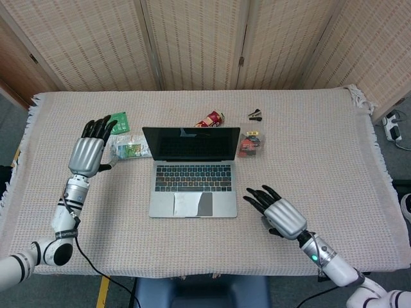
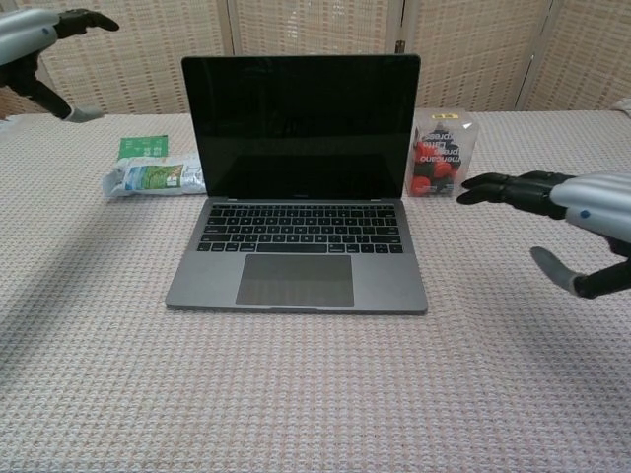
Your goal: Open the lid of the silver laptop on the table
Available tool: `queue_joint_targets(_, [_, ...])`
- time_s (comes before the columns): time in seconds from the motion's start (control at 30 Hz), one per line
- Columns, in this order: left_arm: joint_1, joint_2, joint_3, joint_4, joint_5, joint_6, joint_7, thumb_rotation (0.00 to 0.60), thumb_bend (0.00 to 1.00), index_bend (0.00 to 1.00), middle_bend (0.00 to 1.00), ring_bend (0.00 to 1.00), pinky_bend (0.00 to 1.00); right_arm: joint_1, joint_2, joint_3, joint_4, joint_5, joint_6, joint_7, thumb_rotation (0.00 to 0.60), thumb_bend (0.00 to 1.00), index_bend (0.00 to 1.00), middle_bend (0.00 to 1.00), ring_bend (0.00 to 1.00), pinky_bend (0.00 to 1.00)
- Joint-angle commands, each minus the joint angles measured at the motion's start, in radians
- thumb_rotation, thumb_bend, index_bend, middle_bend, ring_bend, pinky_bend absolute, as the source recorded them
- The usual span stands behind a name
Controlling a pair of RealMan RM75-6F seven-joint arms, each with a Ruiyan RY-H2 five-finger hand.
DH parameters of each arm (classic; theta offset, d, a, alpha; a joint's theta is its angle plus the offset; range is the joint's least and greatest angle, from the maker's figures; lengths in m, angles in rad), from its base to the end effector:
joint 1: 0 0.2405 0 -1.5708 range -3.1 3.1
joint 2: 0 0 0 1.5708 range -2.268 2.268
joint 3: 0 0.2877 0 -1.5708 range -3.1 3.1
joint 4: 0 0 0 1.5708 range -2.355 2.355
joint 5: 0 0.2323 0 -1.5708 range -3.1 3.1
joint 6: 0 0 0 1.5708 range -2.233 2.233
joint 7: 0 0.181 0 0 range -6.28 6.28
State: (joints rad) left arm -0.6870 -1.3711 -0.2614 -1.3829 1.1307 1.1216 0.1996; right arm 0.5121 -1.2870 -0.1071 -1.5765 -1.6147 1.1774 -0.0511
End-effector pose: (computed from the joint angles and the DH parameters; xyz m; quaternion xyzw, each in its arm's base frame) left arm -0.2129 0.4567 0.0831 -0.6410 -0.3293 -0.4283 0.5451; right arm -0.2452 -0.2913 0.0135 0.7898 -0.3351 0.3711 0.3551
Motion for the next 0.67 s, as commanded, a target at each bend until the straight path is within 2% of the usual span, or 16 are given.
queue_joint_targets(0.03, [0.09, 0.062, 0.056, -0.088, 0.02, 0.083, 0.034, 0.6, 0.36, 0.0, 0.0, 0.0, 0.0, -0.073, 0.075, -0.013, -0.021, 0.032, 0.074, 0.007, 0.6, 0.74, 0.0, 0.0, 0.1, 0.0])
queue_joint_targets(0.2, [0.195, 0.1, 0.116, -0.155, 0.065, 0.19, 0.023, 0.6, 0.36, 0.01, 0.0, 0.0, 0.0, -0.16, 0.141, -0.019, -0.041, 0.07, 0.158, -0.01, 0.6, 0.71, 0.0, 0.0, 0.05, 0.0])
queue_joint_targets(0.47, [0.357, 0.106, 0.208, -0.17, 0.164, 0.365, -0.02, 0.6, 0.36, 0.03, 0.01, 0.0, 0.0, -0.294, 0.178, -0.004, -0.038, 0.105, 0.309, 0.008, 0.6, 0.7, 0.0, 0.0, 0.06, 0.0])
queue_joint_targets(0.67, [0.437, 0.094, 0.24, -0.172, 0.211, 0.439, -0.051, 0.6, 0.36, 0.03, 0.01, 0.0, 0.0, -0.353, 0.186, 0.008, -0.027, 0.089, 0.374, 0.044, 0.6, 0.7, 0.0, 0.0, 0.06, 0.0])
